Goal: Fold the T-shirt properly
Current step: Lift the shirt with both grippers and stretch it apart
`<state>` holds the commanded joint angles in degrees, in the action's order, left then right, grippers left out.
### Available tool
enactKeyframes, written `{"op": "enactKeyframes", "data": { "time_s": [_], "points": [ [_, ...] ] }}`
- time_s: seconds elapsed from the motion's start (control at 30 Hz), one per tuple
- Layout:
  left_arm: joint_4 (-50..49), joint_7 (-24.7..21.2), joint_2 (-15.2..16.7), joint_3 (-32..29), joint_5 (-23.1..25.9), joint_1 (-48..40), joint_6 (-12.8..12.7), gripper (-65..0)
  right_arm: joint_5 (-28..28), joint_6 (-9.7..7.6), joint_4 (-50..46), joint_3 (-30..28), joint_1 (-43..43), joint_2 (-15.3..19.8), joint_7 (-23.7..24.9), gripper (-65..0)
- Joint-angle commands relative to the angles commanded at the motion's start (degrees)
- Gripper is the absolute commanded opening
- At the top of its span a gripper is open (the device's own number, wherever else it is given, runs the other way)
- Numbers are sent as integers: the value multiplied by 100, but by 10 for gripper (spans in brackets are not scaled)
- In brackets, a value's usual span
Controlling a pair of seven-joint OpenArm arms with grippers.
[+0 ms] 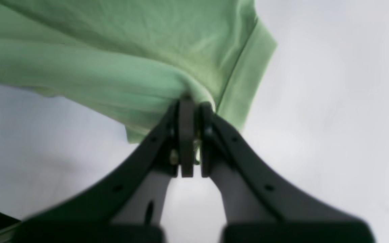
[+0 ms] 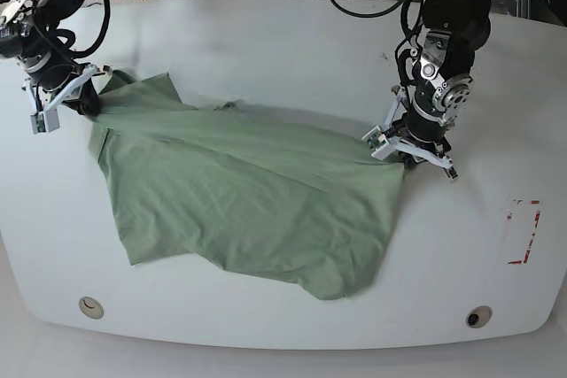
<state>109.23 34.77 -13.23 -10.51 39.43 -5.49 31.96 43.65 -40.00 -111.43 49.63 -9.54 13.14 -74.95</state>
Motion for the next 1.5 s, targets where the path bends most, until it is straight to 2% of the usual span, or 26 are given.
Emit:
{"op": "enactKeyframes", "data": {
  "time_s": [0.07,0.13,0.2,0.33,0.4,0.47,0.8,0.97,1.33,1.37,1.4,1.5],
  "points": [
    [9,0,158,9,-9,-211,0,-339,0,0,0,0,-70,-9,18,-650],
    [18,-9,334,9,-141,-325,0,-228,0,0,0,-9,-70,-9,26,-650],
    [18,-9,413,35,-519,-404,0,-199,0,0,0,-35,-70,-9,26,-650],
    [18,-9,475,273,-1327,-589,-9,-214,0,0,0,-44,-44,-18,26,-650],
    [9,-9,475,387,-1626,-651,-18,-215,0,0,0,-44,-44,-18,26,-650],
    [9,-9,607,527,-1846,-774,-18,-215,0,0,0,0,-70,-18,26,-650],
    [-563,-9,1248,1741,-2057,-853,9,-217,0,0,0,-26,-79,-26,18,-650],
    [-958,-9,1231,1811,-2699,-818,-9,-217,0,0,0,-35,-70,-26,9,-650],
    [-1451,-9,1371,1793,-2778,-563,-9,-222,0,0,0,0,-70,-26,9,-650],
    [-1486,-9,1380,1802,-2778,-554,-9,-244,0,0,0,0,-70,-26,9,-650],
    [-1530,-18,1380,1802,-2778,-484,-18,-300,0,0,0,0,-70,-26,9,-650],
    [-1723,-18,1363,1811,-2752,-281,-18,-510,-9,0,0,0,-70,-26,9,-650]
  ]
}}
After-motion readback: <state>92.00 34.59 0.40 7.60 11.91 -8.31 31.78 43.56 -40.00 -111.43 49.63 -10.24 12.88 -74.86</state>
